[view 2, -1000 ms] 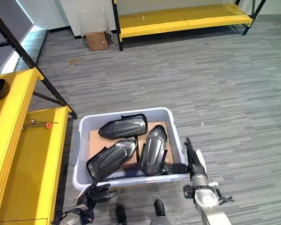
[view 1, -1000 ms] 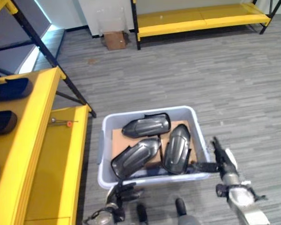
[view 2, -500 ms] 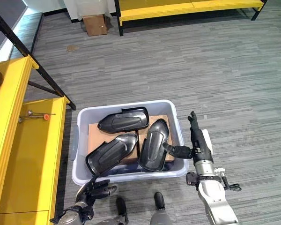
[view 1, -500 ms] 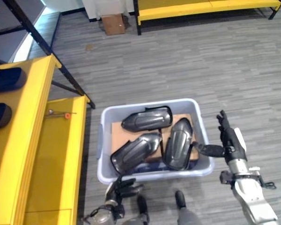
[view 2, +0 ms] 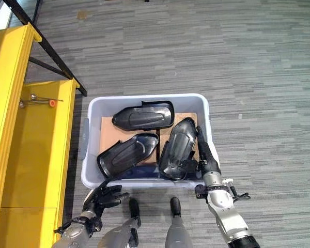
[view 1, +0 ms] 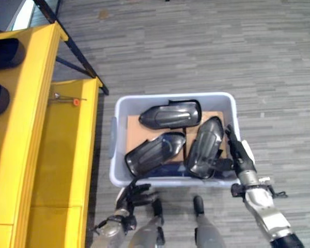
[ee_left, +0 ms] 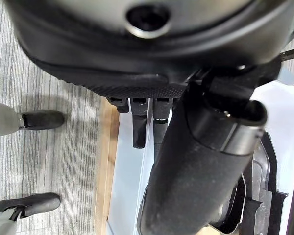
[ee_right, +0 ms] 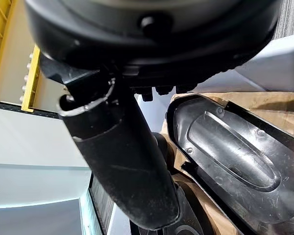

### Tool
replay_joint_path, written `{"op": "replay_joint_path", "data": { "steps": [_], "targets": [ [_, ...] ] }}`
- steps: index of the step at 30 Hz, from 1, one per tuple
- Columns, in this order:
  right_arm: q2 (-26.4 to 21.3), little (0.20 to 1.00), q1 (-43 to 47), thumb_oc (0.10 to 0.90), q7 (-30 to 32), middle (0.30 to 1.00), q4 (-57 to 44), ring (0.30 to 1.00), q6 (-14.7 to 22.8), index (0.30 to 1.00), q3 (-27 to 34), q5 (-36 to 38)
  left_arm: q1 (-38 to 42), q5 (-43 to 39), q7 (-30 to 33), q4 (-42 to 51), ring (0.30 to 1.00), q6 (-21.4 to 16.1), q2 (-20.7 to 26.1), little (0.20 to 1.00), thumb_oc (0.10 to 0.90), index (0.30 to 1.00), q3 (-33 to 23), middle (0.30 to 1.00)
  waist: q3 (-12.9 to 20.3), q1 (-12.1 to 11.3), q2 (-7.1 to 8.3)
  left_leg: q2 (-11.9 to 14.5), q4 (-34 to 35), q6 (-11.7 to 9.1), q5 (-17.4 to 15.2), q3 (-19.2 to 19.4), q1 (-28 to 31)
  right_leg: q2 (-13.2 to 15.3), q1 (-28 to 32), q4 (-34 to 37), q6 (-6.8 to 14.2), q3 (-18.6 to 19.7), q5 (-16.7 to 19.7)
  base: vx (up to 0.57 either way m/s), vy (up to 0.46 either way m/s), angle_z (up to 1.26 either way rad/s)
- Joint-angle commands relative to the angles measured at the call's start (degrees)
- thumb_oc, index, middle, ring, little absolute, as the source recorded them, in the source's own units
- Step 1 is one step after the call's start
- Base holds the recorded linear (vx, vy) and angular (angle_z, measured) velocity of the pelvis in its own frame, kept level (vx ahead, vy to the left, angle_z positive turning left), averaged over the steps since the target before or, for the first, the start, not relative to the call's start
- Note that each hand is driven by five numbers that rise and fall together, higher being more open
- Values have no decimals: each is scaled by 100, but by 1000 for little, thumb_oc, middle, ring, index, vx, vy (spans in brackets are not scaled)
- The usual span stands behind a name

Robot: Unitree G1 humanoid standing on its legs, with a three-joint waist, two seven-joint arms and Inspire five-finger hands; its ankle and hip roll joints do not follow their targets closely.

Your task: Move parts from the plastic box to the shelf.

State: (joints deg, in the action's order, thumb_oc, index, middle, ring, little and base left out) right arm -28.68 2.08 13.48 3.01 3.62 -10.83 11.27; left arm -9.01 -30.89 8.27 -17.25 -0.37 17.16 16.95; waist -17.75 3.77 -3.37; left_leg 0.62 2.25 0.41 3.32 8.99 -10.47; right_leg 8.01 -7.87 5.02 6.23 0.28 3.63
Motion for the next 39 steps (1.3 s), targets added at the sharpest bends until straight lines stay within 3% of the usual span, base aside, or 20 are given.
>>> {"op": "replay_joint_path", "data": {
  "steps": [1,8,24,39],
  "targets": [
    [-194,1000,422,900,265,1000,-236,1000,411,1000,216,-182,86,-203,266,237,1000,-609,443,1000,900,1000,-913,1000,284,-72,206,183,-960,-191,-416,147,-553,303,136,-248,148,-85,-587,-31,-5,9],
    [-105,1000,499,900,486,1000,-116,1000,436,1000,366,-125,-271,-375,394,83,1000,-657,407,1000,900,1000,-1279,1000,22,-179,77,153,-990,-177,-380,92,-694,311,2,-298,125,-136,-598,-17,1,8],
    [-38,1000,450,900,401,1000,-82,1000,434,1000,263,-68,-335,-495,571,487,1000,-862,456,1000,900,1000,-1680,1000,-75,-185,-27,123,-895,-191,-307,84,-714,339,-75,-281,124,-180,-575,0,0,0],
    [-47,1000,520,900,259,1000,-58,1000,413,1000,51,-40,-310,-426,823,-682,1000,-842,454,1000,900,1000,-2195,1000,-148,-248,-74,133,-860,-197,-282,106,-719,332,-101,-284,119,-203,-574,0,0,0]
  ]
}}
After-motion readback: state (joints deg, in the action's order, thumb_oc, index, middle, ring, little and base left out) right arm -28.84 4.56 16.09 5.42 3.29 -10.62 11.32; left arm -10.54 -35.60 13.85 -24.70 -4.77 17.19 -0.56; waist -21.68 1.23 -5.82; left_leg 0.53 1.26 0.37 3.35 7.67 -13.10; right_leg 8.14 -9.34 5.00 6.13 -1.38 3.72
